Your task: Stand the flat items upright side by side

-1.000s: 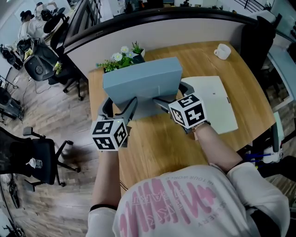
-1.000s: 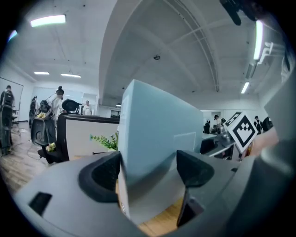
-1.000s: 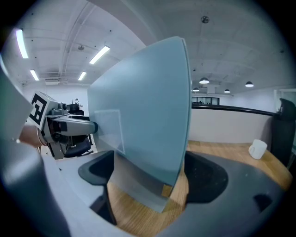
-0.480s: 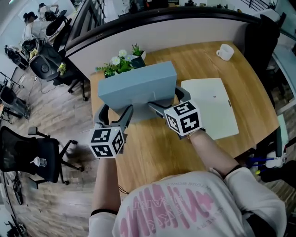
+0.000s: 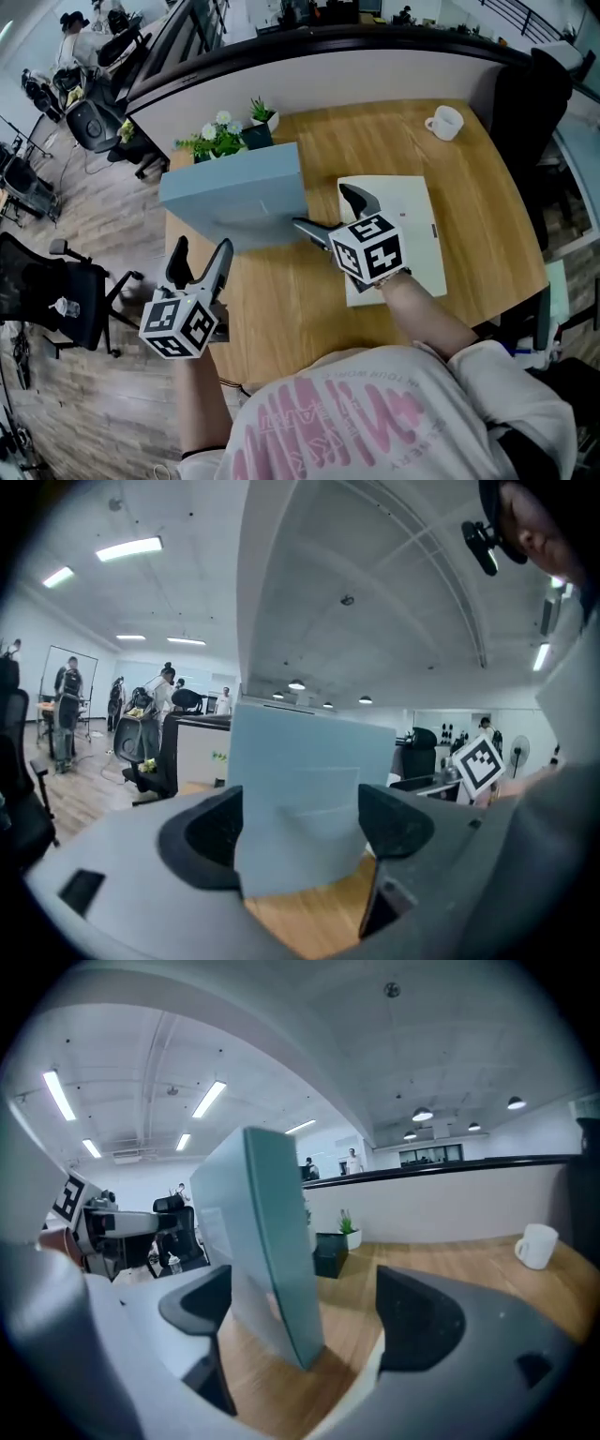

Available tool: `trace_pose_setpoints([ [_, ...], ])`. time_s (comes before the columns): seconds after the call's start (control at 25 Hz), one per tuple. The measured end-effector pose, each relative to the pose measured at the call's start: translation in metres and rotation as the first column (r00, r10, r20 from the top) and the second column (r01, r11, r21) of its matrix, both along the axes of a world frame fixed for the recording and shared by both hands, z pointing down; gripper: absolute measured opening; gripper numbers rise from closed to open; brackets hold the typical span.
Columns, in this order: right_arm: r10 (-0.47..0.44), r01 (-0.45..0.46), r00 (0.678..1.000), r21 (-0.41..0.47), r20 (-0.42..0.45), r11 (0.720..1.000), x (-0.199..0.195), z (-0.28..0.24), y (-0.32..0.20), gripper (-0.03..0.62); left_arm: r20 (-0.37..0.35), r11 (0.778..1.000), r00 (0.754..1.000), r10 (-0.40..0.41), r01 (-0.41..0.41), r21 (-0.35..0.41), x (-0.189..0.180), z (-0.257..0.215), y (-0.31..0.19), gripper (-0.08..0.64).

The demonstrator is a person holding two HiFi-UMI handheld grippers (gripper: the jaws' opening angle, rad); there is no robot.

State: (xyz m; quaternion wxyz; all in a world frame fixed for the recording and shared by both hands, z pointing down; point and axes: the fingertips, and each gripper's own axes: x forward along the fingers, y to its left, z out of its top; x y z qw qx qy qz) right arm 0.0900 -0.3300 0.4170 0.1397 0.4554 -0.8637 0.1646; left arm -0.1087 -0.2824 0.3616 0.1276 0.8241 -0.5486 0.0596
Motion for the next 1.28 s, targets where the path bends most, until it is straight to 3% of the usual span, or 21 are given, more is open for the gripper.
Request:
trace_pose_setpoints([
  [0.28, 0.174, -0.173, 0.985, -0.049, 0.021, 0.984, 0.145, 0.004, 0.002, 0.476, -0.139, 0.995, 0.990, 0.013, -0.027, -0.100, 0.107, 0.022, 0.025, 0.399],
  [0.44, 0.278, -0.271, 0.960, -0.136, 0.039, 0.953, 0.228, 0.029, 0.015, 0.476, -0.155, 0.976, 0.978, 0.137, -0.160, -0.145, 0.189, 0.046, 0.035, 0.411],
  [0.6, 0.305, -0.271, 0.950, -0.305, 0.069, 0.913, 0.277, 0.074, 0.040, 0.476, -0.140, 0.941, 0.957, 0.255, -0.278, -0.191, 0.254, 0.076, 0.037, 0.442],
  [0.76, 0.299, -0.230, 0.949, -0.424, 0.104, 0.876, 0.292, 0.105, 0.056, 0.476, -0.135, 0.917, 0.969, 0.208, -0.242, -0.319, 0.275, 0.117, 0.013, 0.451],
  [1.08, 0.206, -0.107, 0.969, -0.518, 0.138, 0.849, 0.275, 0.140, 0.071, 0.473, -0.078, 0.825, 0.991, 0.108, -0.133, -0.550, 0.282, 0.188, -0.015, 0.463],
  [1.16, 0.188, -0.079, 0.971, -0.543, 0.148, 0.836, 0.271, 0.145, 0.078, 0.472, -0.100, 0.800, 0.991, 0.087, -0.129, -0.586, 0.288, 0.200, -0.009, 0.474],
  [1.28, 0.168, -0.046, 0.970, -0.548, 0.175, 0.835, 0.265, 0.146, 0.080, 0.452, -0.155, 0.791, 0.983, 0.096, -0.170, -0.588, 0.297, 0.199, -0.002, 0.434],
])
